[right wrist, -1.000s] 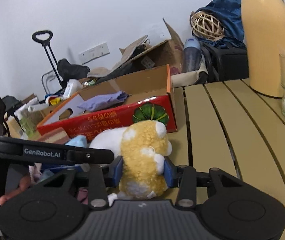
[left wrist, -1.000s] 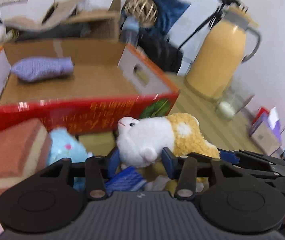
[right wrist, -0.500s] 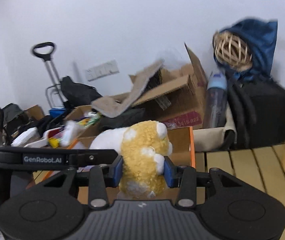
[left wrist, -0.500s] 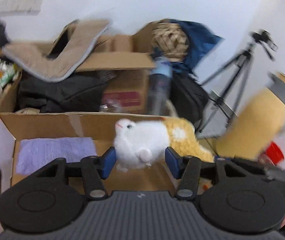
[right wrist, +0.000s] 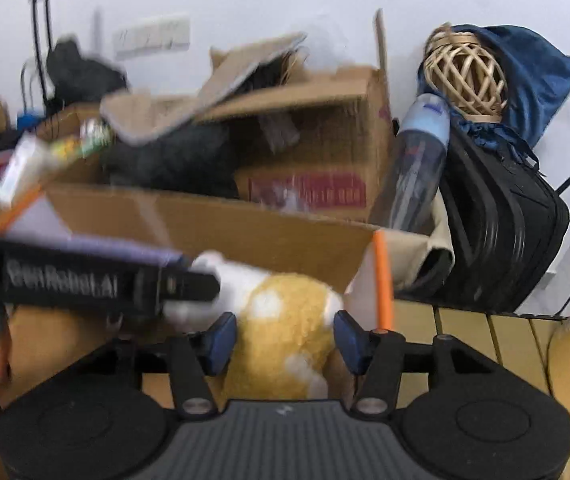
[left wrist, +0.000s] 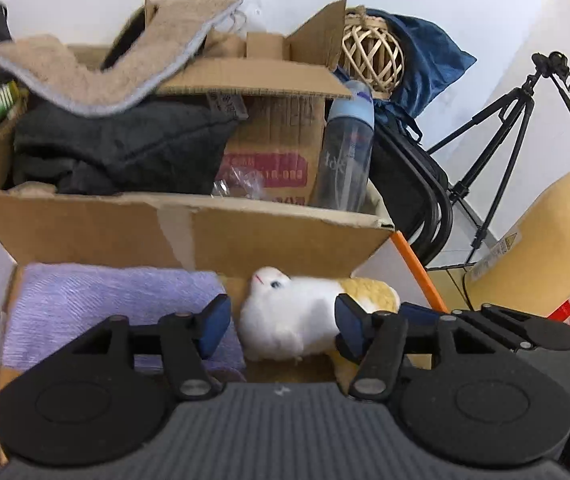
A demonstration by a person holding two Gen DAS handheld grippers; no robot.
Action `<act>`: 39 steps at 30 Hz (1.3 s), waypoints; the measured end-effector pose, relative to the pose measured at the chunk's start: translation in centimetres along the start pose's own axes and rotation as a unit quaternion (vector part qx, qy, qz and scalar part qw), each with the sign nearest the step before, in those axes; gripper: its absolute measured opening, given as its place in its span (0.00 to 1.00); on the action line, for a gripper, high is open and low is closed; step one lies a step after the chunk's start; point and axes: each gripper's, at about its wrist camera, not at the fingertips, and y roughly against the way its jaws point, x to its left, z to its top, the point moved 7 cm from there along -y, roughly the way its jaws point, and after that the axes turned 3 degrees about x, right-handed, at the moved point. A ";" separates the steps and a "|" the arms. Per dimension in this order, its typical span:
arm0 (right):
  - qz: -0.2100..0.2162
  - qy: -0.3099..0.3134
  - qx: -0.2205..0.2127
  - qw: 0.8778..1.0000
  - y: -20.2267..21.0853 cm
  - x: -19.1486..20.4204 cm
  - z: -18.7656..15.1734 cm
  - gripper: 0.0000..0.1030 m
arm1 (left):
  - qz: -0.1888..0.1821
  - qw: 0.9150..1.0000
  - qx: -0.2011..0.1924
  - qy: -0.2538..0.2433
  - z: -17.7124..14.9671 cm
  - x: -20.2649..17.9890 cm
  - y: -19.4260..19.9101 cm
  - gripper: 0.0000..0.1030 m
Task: Organize soft objects
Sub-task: 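Lower the plush toy into the red box and open the right tool, then grasp the pink towel with the left tool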
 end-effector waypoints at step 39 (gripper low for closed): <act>0.041 0.013 -0.249 0.968 48.3 11.2 -36.6 0.96 | 0.128 0.945 -0.287 -0.086 -43.9 -6.0 52.0 0.95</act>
